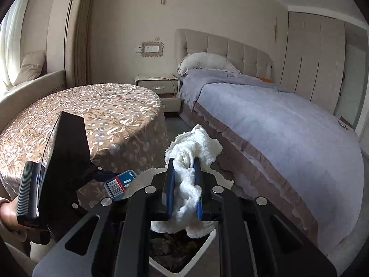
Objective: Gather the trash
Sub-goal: 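Carry toothpick box and tissue to the white bin and release them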
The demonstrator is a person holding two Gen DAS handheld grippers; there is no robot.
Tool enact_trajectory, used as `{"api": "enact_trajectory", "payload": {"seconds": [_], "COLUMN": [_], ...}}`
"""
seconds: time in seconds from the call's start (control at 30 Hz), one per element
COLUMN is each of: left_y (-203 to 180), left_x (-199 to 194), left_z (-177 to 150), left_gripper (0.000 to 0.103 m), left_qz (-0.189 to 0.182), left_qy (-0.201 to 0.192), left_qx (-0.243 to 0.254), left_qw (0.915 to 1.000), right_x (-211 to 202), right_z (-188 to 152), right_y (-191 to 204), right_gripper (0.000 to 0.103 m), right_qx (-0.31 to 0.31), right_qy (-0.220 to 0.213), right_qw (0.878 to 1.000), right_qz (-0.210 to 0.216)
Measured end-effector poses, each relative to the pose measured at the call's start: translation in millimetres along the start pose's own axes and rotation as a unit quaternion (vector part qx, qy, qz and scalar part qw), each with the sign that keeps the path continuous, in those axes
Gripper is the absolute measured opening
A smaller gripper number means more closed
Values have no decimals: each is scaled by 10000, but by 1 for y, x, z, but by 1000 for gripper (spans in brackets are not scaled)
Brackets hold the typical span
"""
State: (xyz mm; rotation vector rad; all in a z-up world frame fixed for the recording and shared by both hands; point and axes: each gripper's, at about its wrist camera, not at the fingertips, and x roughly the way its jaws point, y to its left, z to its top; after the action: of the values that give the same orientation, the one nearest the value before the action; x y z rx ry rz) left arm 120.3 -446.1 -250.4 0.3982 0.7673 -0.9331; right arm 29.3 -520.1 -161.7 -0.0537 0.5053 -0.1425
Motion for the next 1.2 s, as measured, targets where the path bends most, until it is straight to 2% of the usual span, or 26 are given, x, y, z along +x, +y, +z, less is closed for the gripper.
{"api": "enact_trajectory", "payload": {"seconds": [0.2, 0.23, 0.27, 0.37, 0.53, 0.77, 1.03, 1.2], "left_y": [-9, -10, -10, -6, -3, -3, -1, 3], "left_x": [52, 58, 63, 73, 60, 25, -30, -43], "left_z": [-8, -9, -10, -11, -7, 2, 9, 18], "left_gripper": [86, 89, 98, 98, 98, 98, 98, 98], "left_qz": [-90, -125, -71, 46, 368, 608, 580, 435], "left_qy": [538, 582, 627, 705, 448, -37, -615, -739], "left_qx": [201, 214, 208, 110, 318, 398, 211, 152], "left_qw": [9983, 9980, 9978, 9974, 9978, 9973, 9962, 9962], "right_x": [21, 24, 26, 32, 44, 64, 95, 108], "right_z": [-14, -17, -20, -25, -28, -34, -57, -72], "right_y": [-18, -19, -20, -25, -33, -29, -24, -12], "right_gripper": [16, 16, 16, 16, 16, 17, 17, 17], "right_qx": [248, 262, 281, 342, 417, 395, 298, 176], "right_qy": [194, 229, 265, 335, 418, 542, 750, 846], "right_qw": [9995, 9994, 9992, 9988, 9982, 9977, 9958, 9947], "right_qz": [19, 23, 30, 42, 44, 63, 429, 549]}}
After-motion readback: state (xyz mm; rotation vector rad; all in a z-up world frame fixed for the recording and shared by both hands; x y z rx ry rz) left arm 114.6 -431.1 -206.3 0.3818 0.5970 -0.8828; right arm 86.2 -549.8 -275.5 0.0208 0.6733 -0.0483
